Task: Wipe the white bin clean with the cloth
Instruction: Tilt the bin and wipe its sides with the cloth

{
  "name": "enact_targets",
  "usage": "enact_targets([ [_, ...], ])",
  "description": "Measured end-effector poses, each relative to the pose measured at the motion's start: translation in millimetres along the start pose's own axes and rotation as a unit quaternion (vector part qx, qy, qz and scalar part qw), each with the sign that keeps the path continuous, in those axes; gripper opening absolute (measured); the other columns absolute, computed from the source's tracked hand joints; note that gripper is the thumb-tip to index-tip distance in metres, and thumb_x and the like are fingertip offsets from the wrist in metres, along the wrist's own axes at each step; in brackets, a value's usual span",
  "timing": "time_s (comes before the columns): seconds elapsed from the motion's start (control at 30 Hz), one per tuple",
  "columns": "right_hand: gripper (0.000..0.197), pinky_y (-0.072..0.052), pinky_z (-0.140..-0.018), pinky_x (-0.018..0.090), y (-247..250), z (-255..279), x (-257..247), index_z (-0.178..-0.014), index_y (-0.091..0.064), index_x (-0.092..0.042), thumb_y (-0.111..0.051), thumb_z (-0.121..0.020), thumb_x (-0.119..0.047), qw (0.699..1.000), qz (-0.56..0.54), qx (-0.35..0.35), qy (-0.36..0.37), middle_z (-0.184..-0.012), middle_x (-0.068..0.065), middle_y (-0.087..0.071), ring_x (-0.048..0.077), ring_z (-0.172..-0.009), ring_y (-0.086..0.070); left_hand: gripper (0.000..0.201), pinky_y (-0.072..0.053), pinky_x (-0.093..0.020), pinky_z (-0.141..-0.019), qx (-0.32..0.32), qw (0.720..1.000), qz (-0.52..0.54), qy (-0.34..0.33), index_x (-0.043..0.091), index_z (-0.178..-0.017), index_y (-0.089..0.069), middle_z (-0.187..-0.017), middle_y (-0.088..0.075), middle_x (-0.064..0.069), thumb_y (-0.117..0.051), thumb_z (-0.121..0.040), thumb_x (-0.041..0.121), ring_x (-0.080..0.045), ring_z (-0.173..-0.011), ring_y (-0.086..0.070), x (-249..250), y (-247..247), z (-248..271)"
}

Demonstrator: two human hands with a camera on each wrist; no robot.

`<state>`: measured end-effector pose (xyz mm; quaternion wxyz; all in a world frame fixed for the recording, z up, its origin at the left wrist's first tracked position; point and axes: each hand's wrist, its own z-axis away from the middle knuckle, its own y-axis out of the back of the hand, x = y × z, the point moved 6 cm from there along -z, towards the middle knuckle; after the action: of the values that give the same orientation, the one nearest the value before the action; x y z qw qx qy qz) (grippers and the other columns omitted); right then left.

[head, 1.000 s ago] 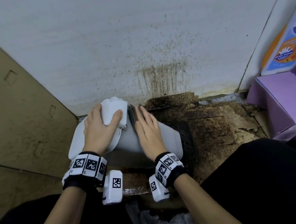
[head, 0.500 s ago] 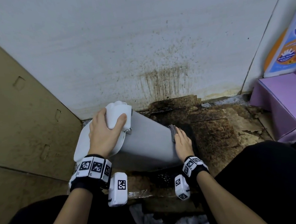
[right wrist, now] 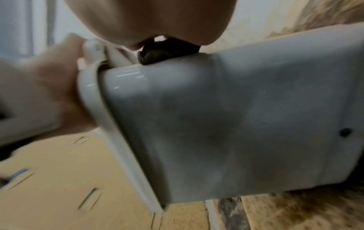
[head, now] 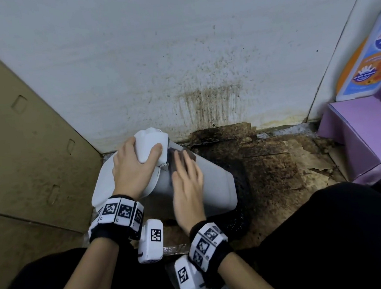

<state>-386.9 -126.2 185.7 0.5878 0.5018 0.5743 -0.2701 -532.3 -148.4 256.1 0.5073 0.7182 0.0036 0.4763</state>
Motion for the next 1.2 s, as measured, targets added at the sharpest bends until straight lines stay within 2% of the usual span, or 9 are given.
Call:
enact_targets([
  [0.2, 0.05, -0.012, -0.124, 0.035, 1.3, 10.9, -1.1, -0.156, -0.023, -0.035, -0.024, -0.106, -0.034, 0.993, 0.075, -0.019, 0.086, -0.165, -0.015, -0.013, 0.01, -0.152, -0.008, 0.106, -0.028, -0.052, -0.117, -0.003, 1.0, 0.001, -0.006, 0.02, -0.151, -0.037, -0.154, -0.039, -0.002, -0.037, -0.067, 0.084, -0.027, -0.142, -0.031, -2.0, 2.2, 4.9],
  [0.33, 0.05, -0.014, -0.123, 0.032, 12.6, 6.6, 28.9, -0.156, -0.024, -0.037, -0.025, -0.105, -0.033, 0.99, 0.111, -0.02, 0.082, -0.164, -0.016, -0.015, 0.009, -0.152, -0.013, 0.107, -0.027, -0.05, -0.118, -0.006, 1.0, 0.013, 0.001, 0.021, -0.152, -0.037, -0.156, -0.038, -0.001, -0.038, -0.066, 0.084, -0.025, -0.143, -0.03, -3.8, 3.6, 1.5],
  [0.47, 0.048, -0.018, -0.122, 0.034, 29.3, 12.0, 78.7, -0.152, -0.017, -0.048, -0.018, -0.105, -0.041, 0.993, 0.116, 0.02, 0.005, -0.164, -0.015, -0.017, 0.007, -0.149, -0.017, 0.105, -0.028, -0.05, -0.118, -0.004, 1.0, 0.019, 0.001, 0.022, -0.151, -0.038, -0.154, -0.04, 0.0, -0.04, -0.066, 0.084, -0.025, -0.142, -0.031, -2.2, 3.1, 1.9],
  [0.6, 0.047, -0.009, -0.121, 0.029, 49.1, 22.3, 132.0, -0.152, -0.028, -0.041, -0.025, -0.106, -0.034, 0.984, 0.101, 0.053, -0.135, -0.164, -0.012, -0.019, 0.013, -0.15, -0.015, 0.105, -0.029, -0.05, -0.118, -0.001, 1.0, 0.024, 0.007, 0.022, -0.15, -0.039, -0.153, -0.042, 0.0, -0.041, -0.065, 0.083, -0.025, -0.142, -0.032, 0.3, 2.3, 4.3],
  [0.83, 0.047, -0.002, -0.124, 0.034, 43.4, 21.2, 121.5, -0.154, -0.031, -0.036, -0.029, -0.107, -0.031, 0.972, 0.031, 0.061, -0.226, -0.165, -0.009, -0.018, 0.012, -0.15, -0.009, 0.108, -0.028, -0.048, -0.117, -0.001, 1.0, 0.023, 0.012, 0.02, -0.15, -0.039, -0.152, -0.043, -0.002, -0.04, -0.063, 0.083, -0.026, -0.142, -0.033, 1.3, 4.0, 2.3],
  [0.93, 0.054, -0.002, -0.122, 0.031, 31.8, 20.5, 84.4, -0.155, -0.027, -0.035, -0.025, -0.101, -0.041, 0.982, 0.06, 0.048, -0.173, -0.166, -0.009, -0.016, 0.016, -0.15, -0.01, 0.107, -0.028, -0.047, -0.117, 0.0, 1.0, 0.018, 0.01, 0.021, -0.149, -0.04, -0.152, -0.043, -0.002, -0.039, -0.062, 0.083, -0.026, -0.142, -0.033, 2.5, 3.9, 3.8],
  [1.03, 0.06, -0.002, -0.121, 0.026, 11.1, 23.6, 25.7, -0.154, -0.028, -0.037, -0.021, -0.096, -0.05, 0.995, 0.027, 0.044, -0.081, -0.165, -0.015, -0.014, 0.01, -0.148, -0.009, 0.108, -0.027, -0.046, -0.117, 0.002, 1.0, 0.01, 0.01, 0.02, -0.149, -0.04, -0.153, -0.042, -0.003, -0.037, -0.062, 0.084, -0.026, -0.142, -0.032, 3.2, 2.9, 3.1],
  [1.13, 0.057, -0.004, -0.122, 0.028, -5.7, 29.8, -11.5, -0.156, -0.022, -0.037, -0.019, -0.1, -0.046, 0.999, 0.033, 0.018, 0.002, -0.166, -0.017, -0.007, 0.006, -0.151, -0.002, 0.109, -0.026, -0.046, -0.117, 0.002, 1.0, 0.002, 0.01, 0.02, -0.151, -0.038, -0.154, -0.04, -0.003, -0.036, -0.063, 0.084, -0.026, -0.144, -0.03, 3.3, 2.0, 3.2],
  [1.2, 0.056, -0.007, -0.124, 0.032, -5.3, 31.2, -9.7, -0.158, -0.017, -0.032, -0.018, -0.103, -0.04, 0.995, 0.098, 0.018, 0.025, -0.167, -0.013, -0.005, 0.01, -0.152, -0.002, 0.108, -0.027, -0.047, -0.117, -0.002, 1.0, 0.003, 0.008, 0.021, -0.151, -0.038, -0.154, -0.04, -0.003, -0.036, -0.063, 0.084, -0.026, -0.143, -0.031, 4.0, 1.4, 4.2],
])
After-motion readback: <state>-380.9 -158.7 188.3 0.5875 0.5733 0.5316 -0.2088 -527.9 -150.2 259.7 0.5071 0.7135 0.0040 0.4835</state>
